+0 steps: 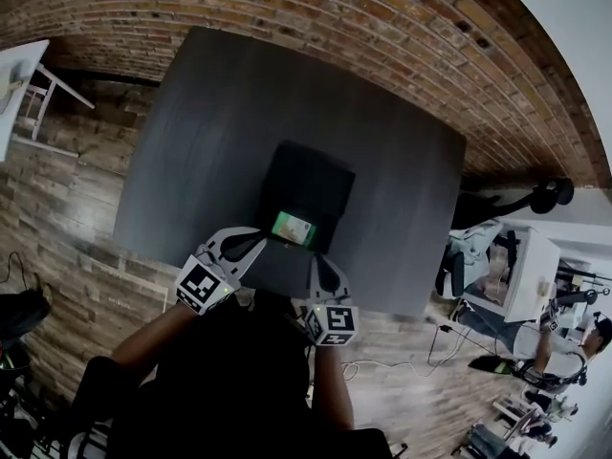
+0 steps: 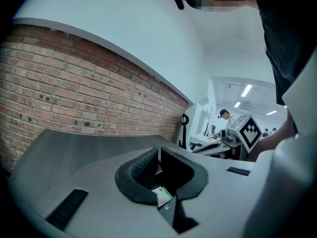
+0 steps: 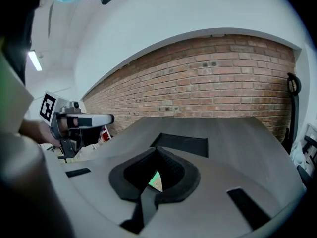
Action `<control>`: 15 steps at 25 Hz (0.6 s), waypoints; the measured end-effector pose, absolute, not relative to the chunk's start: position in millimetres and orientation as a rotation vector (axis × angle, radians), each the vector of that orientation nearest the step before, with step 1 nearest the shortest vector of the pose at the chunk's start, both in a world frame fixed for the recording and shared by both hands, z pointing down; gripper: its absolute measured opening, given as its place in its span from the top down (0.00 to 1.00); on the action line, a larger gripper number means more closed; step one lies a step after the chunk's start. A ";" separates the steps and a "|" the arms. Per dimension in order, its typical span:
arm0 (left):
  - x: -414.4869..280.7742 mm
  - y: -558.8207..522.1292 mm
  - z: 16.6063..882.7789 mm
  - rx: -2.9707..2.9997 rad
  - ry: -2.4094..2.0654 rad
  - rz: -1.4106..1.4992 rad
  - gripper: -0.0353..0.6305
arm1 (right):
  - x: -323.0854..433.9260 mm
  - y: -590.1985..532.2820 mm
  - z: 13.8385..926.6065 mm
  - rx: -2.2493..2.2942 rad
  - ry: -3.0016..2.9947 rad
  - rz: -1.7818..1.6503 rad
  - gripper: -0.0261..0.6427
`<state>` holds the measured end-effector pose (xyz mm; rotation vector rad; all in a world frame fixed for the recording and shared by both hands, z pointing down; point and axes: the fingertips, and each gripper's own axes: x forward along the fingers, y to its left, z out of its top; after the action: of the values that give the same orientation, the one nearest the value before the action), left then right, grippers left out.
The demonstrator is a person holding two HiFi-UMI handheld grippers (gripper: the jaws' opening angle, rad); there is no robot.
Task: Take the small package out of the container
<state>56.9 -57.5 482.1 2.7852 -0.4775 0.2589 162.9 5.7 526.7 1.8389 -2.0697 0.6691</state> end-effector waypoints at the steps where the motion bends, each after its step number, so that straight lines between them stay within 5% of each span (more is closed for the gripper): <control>1: 60.7 -58.1 485.5 2.778 -0.490 0.263 0.88 | 165.5 3.1 532.3 1.813 -2.080 0.673 0.92; 15: 97.7 -82.4 533.7 2.711 -0.575 0.369 0.88 | 179.6 -25.3 608.3 1.450 -2.099 0.765 0.92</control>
<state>97.7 -82.4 533.7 2.7107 -0.5747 0.3692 179.6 -25.3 608.3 1.4501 -2.0987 0.7651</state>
